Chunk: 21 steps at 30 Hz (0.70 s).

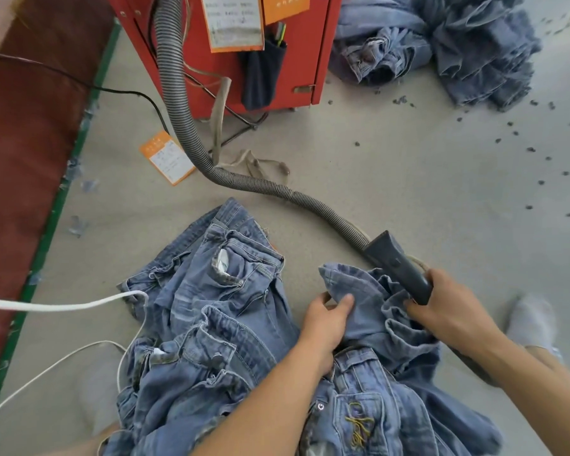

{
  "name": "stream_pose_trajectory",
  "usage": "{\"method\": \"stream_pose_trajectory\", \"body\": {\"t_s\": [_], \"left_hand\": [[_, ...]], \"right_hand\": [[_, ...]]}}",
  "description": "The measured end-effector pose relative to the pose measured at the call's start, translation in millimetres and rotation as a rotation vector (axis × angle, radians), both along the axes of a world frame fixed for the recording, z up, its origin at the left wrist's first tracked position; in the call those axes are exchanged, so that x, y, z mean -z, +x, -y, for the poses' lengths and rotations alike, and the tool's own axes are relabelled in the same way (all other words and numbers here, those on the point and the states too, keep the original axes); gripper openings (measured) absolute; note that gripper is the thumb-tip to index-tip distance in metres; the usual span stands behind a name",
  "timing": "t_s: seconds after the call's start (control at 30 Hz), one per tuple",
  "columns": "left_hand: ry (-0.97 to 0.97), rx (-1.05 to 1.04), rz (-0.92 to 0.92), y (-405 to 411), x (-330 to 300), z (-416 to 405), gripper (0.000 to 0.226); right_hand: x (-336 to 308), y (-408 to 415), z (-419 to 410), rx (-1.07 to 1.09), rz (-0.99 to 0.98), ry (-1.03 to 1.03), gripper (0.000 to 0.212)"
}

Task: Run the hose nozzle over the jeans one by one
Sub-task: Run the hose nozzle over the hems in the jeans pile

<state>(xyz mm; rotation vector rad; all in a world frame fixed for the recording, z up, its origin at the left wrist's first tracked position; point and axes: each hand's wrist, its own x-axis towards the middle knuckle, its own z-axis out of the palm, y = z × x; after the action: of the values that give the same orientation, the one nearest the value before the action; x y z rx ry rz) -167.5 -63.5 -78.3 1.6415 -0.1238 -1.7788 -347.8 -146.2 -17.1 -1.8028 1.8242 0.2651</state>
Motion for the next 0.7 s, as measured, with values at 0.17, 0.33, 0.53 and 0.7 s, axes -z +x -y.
{"method": "stream_pose_trajectory", "body": {"t_s": [0.17, 0.33, 0.53, 0.7], "left_hand": [[-0.071, -0.148, -0.045, -0.8, -3.8, -3.0, 0.007], [-0.094, -0.301, 0.0, -0.5, -7.2, -5.3, 0.009], [-0.202, -0.264, 0.027, -3.9, -11.1, -12.6, 0.01], [-0.308, -0.257, 0.133, -10.5, -9.1, -18.5, 0.018]], "right_hand": [[-41.0, -4.8, 15.9, -0.073, 0.052, -0.064, 0.037], [-105.9, -3.1, 26.6, -0.221, 0.184, -0.053, 0.043], [-120.4, 9.8, 11.5, -0.469, 0.171, 0.036, 0.044], [-79.0, 48.5, 6.0, -0.562, 0.017, -0.025, 0.033]]}}
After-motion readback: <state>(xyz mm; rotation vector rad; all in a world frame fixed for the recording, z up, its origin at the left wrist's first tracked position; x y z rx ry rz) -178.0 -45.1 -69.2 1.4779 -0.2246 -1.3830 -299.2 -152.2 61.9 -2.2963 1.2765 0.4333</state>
